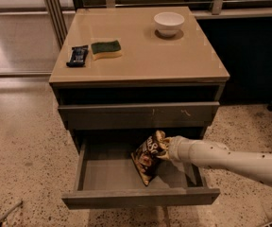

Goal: Place brown chip bag into middle drawer

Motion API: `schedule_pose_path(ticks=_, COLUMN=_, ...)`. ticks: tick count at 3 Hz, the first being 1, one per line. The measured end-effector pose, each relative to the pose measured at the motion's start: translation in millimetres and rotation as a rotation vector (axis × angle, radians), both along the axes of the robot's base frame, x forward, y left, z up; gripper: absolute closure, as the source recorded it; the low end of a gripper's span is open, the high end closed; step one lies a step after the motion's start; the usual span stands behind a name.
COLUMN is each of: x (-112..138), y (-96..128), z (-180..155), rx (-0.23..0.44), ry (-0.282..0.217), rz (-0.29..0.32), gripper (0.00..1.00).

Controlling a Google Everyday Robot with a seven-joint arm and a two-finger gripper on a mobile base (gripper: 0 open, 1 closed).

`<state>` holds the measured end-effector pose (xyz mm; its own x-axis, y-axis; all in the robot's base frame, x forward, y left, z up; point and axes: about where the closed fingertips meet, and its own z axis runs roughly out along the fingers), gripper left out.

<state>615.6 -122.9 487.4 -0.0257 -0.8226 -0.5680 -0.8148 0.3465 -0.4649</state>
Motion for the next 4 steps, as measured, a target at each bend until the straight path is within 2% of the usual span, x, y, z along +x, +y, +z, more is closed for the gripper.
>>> schedule_pose_path(ticks=1, x=0.0, y=-0.2, z=-0.3, rx=-0.001, ry=0.000, rz=0.000, gripper=0.81)
schedule_pose_path(ticks=4, x=0.0, y=-0.1, z=-0.3, rx=-0.001, ry=0.000, rz=0.000, gripper=0.12)
